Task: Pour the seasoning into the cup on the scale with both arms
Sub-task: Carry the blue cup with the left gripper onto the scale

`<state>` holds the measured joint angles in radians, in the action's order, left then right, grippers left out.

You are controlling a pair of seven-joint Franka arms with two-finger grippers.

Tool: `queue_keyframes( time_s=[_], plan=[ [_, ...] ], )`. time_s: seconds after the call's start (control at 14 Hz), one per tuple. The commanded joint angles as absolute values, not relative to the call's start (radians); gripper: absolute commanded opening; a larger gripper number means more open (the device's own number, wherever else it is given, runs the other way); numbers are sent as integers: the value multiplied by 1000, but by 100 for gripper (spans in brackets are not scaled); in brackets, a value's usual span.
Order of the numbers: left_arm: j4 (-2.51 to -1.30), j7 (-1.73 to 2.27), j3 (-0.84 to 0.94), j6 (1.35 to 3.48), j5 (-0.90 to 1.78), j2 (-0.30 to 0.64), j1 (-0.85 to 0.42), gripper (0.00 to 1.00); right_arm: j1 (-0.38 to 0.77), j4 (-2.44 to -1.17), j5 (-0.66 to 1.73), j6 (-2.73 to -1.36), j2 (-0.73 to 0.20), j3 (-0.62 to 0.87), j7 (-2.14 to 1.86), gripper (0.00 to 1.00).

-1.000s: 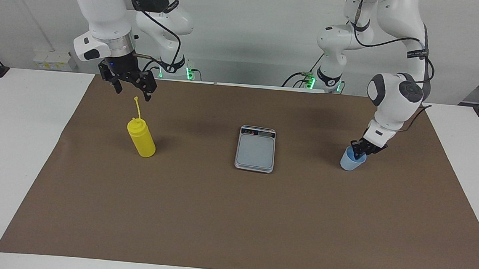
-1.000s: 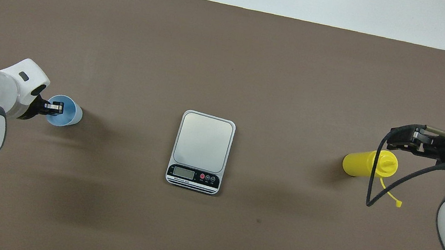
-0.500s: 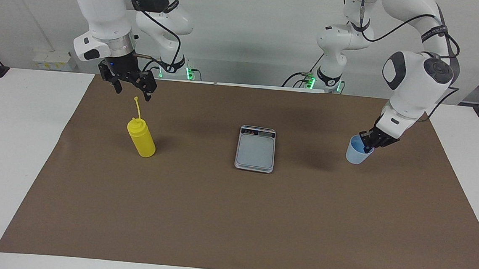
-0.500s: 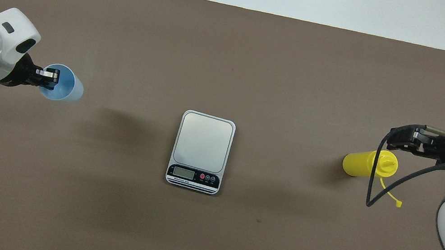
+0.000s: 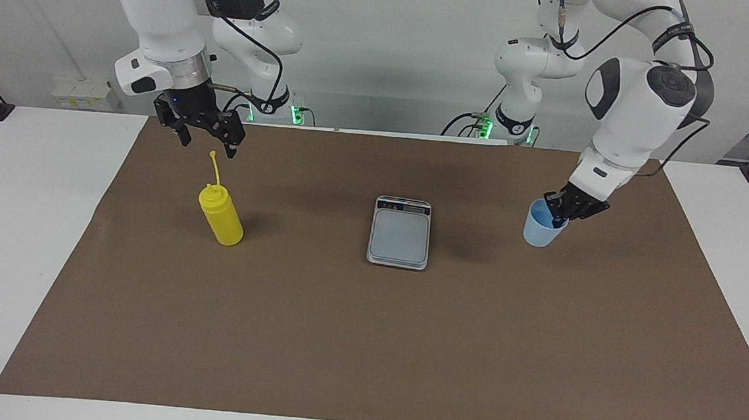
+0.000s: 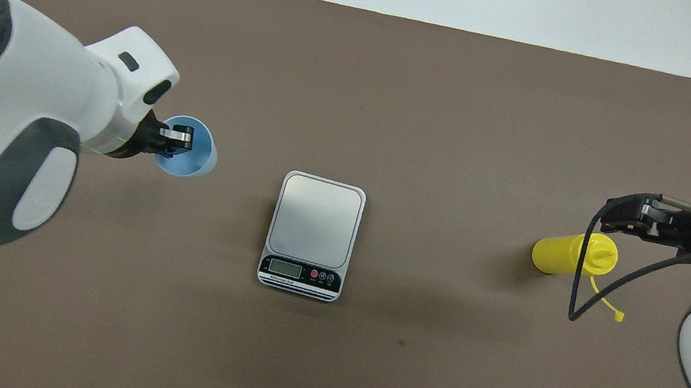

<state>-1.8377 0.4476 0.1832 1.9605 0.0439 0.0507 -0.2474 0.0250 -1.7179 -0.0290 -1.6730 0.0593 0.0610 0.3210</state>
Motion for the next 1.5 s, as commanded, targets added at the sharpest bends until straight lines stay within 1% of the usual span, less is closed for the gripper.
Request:
queue_keyframes(
  time_s=[0.0,0.14,0.29,0.36,0.5,1.29,1.36,1.43],
  plan=[
    [-1845,564,166,2055,46,107,-360,0,25,-1727,-32,-1664,71,58,308,100],
    [-1848,586,166,2069,46,121,-415,0,25,-1727,-32,-1664,71,58,308,100],
    [-1847,639,164,2101,35,166,-466,0,25,-1727,-32,-1664,71,57,308,100],
    [-1838,667,164,2117,-7,205,-495,0,25,-1727,-32,-1664,71,58,308,100],
    [-1832,744,166,2144,-72,253,-529,0,25,-1727,-32,-1664,71,57,308,100],
    [-1876,744,166,2190,-77,264,-535,0,9,-1729,-32,-1654,71,55,307,100],
    [-1876,742,166,2197,-75,264,-535,15,6,-1727,-32,-1631,72,55,305,100],
    [-1876,744,166,2198,-75,264,-535,62,2,-1727,-32,-1623,72,54,298,100]
  ],
)
